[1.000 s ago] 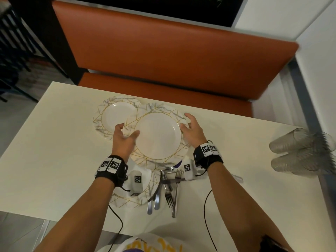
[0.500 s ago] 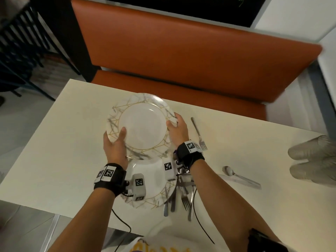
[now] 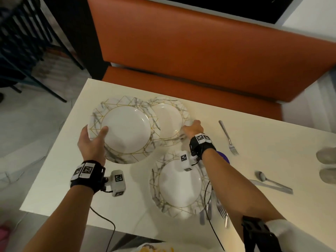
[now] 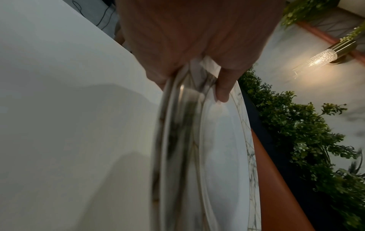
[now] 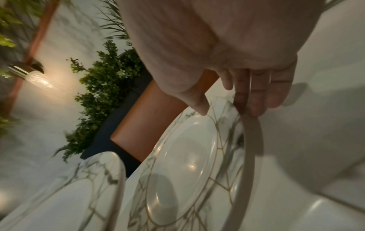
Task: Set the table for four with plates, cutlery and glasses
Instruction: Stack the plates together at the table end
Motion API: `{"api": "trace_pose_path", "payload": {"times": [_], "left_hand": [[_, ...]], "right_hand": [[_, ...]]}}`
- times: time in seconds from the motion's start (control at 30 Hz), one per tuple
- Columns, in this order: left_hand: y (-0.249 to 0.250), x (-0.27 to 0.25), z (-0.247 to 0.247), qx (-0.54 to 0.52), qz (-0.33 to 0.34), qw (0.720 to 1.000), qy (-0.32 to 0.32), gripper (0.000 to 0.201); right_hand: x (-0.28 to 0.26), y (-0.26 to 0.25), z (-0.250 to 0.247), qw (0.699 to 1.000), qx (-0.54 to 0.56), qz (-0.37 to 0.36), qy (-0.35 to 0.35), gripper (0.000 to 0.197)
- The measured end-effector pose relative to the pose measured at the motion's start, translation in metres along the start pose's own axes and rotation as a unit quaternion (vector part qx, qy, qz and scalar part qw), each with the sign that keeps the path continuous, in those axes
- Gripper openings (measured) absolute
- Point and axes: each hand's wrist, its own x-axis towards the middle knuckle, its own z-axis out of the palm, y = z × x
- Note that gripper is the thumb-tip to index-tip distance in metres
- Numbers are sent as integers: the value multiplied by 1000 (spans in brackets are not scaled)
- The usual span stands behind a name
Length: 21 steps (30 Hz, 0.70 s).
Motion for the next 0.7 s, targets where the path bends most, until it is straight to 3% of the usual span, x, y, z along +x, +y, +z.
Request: {"api": "trace_pose_path", "payload": {"times": [0.07,0.2,0.37,0.5,0.63,0.7], "left_hand": [[1,8,-5,10,8,1000,-19,33],[7,17,-6,21,18,999,-35,23],[9,28,-2,8,9,999,-44,46],[8,26,11,-7,-24,998,-52,46],[1,17,29,-14,-55,996,-71,89],[1,6,38,-12,-62,994,-87,82]], "right_hand": [[4,-1,7,1000,19,7,5,67],[11,0,6,997,59,-25,47,34],[-11,-9,-44,979,100,-93,149,33],[-28,-1,-88,952,111,-153,240,30],[-46,15,-115,942,121,-184,252,32],[-49,24,-116,947,116,-190,230,32]]}}
